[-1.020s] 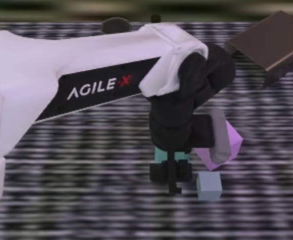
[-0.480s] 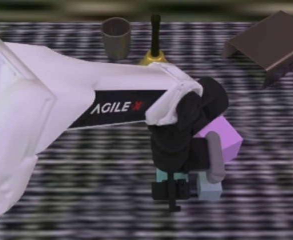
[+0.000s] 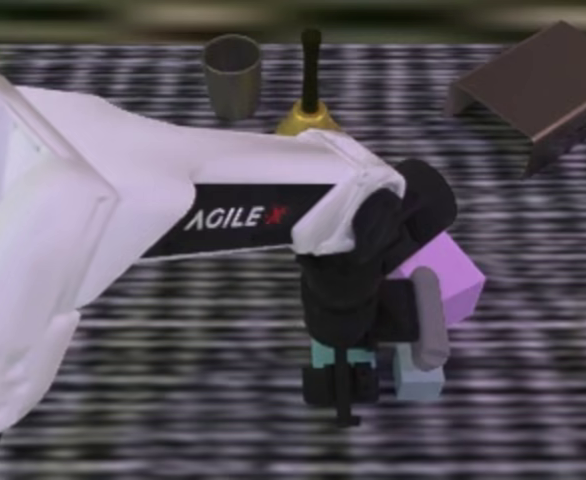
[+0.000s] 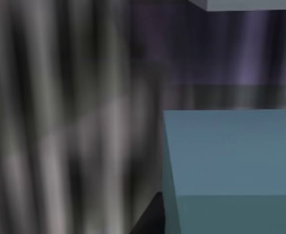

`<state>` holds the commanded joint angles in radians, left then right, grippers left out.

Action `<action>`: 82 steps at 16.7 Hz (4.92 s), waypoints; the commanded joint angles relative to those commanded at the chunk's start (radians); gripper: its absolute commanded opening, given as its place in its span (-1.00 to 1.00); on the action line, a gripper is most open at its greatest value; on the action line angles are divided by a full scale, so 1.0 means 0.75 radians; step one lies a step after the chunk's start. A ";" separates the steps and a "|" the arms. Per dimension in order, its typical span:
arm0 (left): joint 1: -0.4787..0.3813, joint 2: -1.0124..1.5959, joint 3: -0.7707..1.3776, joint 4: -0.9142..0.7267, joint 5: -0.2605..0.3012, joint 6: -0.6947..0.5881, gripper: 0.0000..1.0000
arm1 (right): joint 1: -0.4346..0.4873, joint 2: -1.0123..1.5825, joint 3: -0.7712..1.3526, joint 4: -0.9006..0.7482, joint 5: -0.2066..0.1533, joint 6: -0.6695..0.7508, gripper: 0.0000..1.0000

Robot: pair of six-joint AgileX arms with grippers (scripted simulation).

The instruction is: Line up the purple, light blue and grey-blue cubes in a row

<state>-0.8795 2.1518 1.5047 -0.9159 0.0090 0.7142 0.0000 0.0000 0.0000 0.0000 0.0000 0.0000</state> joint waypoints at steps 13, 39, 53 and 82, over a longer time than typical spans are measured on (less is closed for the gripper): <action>0.000 0.000 0.000 0.000 0.000 0.000 1.00 | 0.000 0.000 0.000 0.000 0.000 0.000 1.00; 0.228 -0.492 -0.120 -0.101 -0.019 -0.141 1.00 | 0.116 0.382 0.367 -0.243 -0.005 0.002 1.00; 1.003 -2.356 -1.622 0.871 -0.032 -0.755 1.00 | 0.540 2.297 1.772 -1.291 -0.004 -0.002 1.00; 1.199 -2.869 -2.006 1.221 -0.012 -0.952 1.00 | 0.678 2.941 1.997 -1.149 0.004 0.000 0.70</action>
<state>0.0200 0.0000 0.0000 0.0000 0.0000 0.0000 0.5082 2.2061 1.4974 -0.8621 0.0031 -0.0003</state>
